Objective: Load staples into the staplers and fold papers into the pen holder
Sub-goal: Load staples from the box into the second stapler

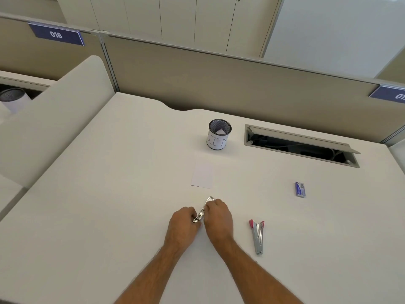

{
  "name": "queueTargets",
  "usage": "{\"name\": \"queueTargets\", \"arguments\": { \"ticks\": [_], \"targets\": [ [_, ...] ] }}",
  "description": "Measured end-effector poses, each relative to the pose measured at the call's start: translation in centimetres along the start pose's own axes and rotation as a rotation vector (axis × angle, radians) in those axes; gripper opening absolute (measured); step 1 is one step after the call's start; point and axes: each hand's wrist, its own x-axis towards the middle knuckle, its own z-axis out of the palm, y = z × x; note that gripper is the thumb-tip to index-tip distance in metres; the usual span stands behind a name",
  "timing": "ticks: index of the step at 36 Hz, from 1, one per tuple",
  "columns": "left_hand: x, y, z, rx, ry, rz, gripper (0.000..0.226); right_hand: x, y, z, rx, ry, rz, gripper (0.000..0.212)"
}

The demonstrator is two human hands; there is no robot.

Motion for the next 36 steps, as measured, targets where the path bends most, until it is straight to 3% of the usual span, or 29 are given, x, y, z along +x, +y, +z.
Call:
{"name": "queueTargets", "arguments": {
  "ticks": [5,15,18,22,28,36],
  "targets": [
    [-0.2,0.2,-0.1,0.007,-0.015,-0.019,0.005,1.2,-0.2,-1.4,0.275,0.011,0.228,0.012],
    [-0.9,0.9,-0.2,-0.028,-0.022,-0.024,0.004,1.1,0.3,-2.1,0.731,-0.037,0.469,0.055],
    [-0.8,1.1,-0.5,-0.045,-0.015,-0.023,0.004,1.0,0.4,-2.0,0.892,-0.062,0.538,0.053],
    [-0.8,1.5,-0.7,-0.059,-0.028,0.014,0.005,0.8,0.8,-1.8,1.067,-0.083,0.484,0.023],
    [-0.9,1.8,-0.8,-0.061,-0.048,0.043,0.009,1.0,1.0,-2.4,1.267,-0.114,0.435,0.031],
    [-0.6,2.9,-1.2,-0.103,-0.148,0.017,0.019,1.2,1.3,-2.8,1.164,-0.075,0.384,0.030]
  ]
}}
